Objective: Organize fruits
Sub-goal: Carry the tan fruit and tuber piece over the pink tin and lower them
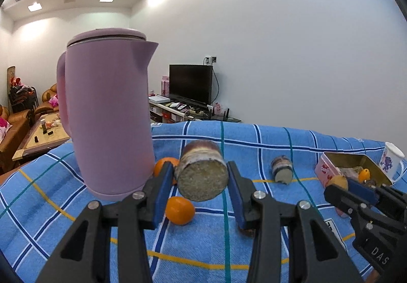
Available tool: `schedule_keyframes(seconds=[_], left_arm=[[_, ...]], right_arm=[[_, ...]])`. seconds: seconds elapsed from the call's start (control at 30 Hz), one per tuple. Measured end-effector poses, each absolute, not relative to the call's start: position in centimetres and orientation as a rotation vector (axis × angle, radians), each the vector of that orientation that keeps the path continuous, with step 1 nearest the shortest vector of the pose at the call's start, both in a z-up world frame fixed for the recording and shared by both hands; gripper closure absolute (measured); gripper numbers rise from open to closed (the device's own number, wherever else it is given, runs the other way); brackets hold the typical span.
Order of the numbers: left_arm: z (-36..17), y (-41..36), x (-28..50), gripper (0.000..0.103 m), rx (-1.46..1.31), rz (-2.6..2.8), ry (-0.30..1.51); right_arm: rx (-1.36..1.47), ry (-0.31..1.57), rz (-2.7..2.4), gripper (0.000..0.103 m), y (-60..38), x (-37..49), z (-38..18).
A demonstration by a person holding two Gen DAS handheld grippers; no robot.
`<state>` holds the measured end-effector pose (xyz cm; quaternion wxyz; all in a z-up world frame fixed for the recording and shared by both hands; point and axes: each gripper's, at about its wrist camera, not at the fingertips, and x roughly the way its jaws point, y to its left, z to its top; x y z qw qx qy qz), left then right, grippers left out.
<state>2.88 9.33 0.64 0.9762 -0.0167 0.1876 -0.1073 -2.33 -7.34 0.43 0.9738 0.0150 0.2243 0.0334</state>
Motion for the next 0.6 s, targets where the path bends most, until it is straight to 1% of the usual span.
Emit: schedule_keyframes(seconds=[0.6], left_arm=[[0.5, 6.9, 1.1, 0.059, 0.005, -0.190, 0.406]], right_arm=[[0.008, 0.459, 0.044, 0.074, -8.6, -3.5, 0.2]])
